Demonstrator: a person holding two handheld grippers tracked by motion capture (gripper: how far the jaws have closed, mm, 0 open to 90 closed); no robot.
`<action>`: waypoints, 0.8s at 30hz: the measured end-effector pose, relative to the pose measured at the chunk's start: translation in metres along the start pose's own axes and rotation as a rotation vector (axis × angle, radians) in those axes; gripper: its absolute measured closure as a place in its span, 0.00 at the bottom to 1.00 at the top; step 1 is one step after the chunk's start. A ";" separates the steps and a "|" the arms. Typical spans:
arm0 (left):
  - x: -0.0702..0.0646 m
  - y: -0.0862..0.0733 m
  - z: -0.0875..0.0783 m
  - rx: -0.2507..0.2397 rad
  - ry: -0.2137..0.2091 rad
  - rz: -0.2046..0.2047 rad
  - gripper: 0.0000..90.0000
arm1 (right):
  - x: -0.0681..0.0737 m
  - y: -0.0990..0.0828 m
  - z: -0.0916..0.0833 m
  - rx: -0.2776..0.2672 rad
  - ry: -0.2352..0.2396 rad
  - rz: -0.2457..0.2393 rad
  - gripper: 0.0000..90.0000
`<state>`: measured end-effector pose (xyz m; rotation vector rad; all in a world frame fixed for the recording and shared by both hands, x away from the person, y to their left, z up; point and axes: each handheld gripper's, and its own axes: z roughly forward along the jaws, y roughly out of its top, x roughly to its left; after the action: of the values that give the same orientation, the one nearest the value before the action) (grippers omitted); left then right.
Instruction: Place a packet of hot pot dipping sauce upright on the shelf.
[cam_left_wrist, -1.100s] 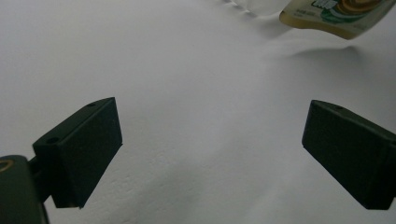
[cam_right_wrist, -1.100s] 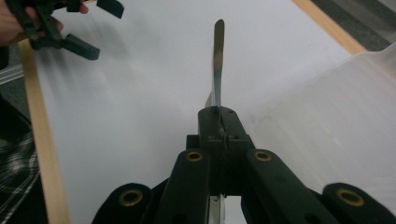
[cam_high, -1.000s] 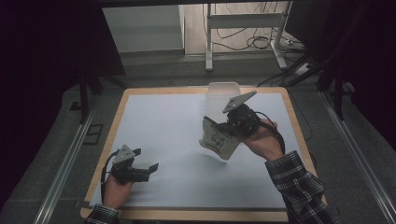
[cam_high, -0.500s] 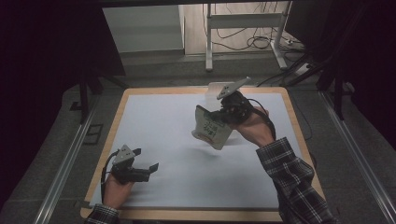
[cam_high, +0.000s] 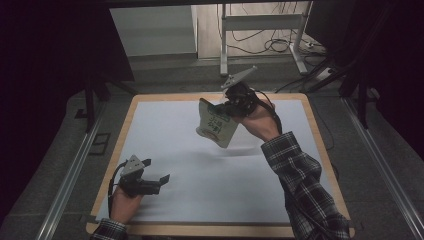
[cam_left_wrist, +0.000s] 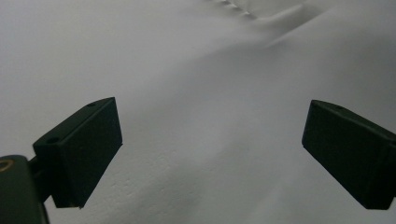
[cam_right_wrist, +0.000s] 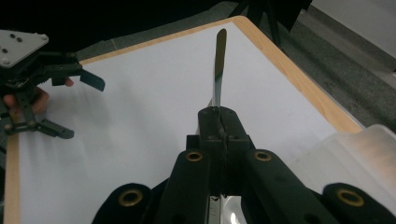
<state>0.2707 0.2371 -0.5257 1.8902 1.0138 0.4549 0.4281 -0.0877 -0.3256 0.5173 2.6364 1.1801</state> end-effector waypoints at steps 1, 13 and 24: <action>0.000 0.000 0.000 -0.001 -0.001 0.000 0.05 | -0.001 0.002 0.001 -0.002 -0.003 0.002 0.99; 0.001 0.000 0.001 -0.001 0.000 0.005 0.05 | -0.016 0.024 0.014 -0.044 -0.023 -0.010 0.99; 0.002 0.000 0.001 -0.008 -0.007 0.003 0.05 | -0.037 0.031 0.024 -0.034 -0.058 -0.018 0.99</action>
<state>0.2723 0.2389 -0.5265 1.8854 1.0035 0.4535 0.4768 -0.0669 -0.3169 0.5123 2.5619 1.1843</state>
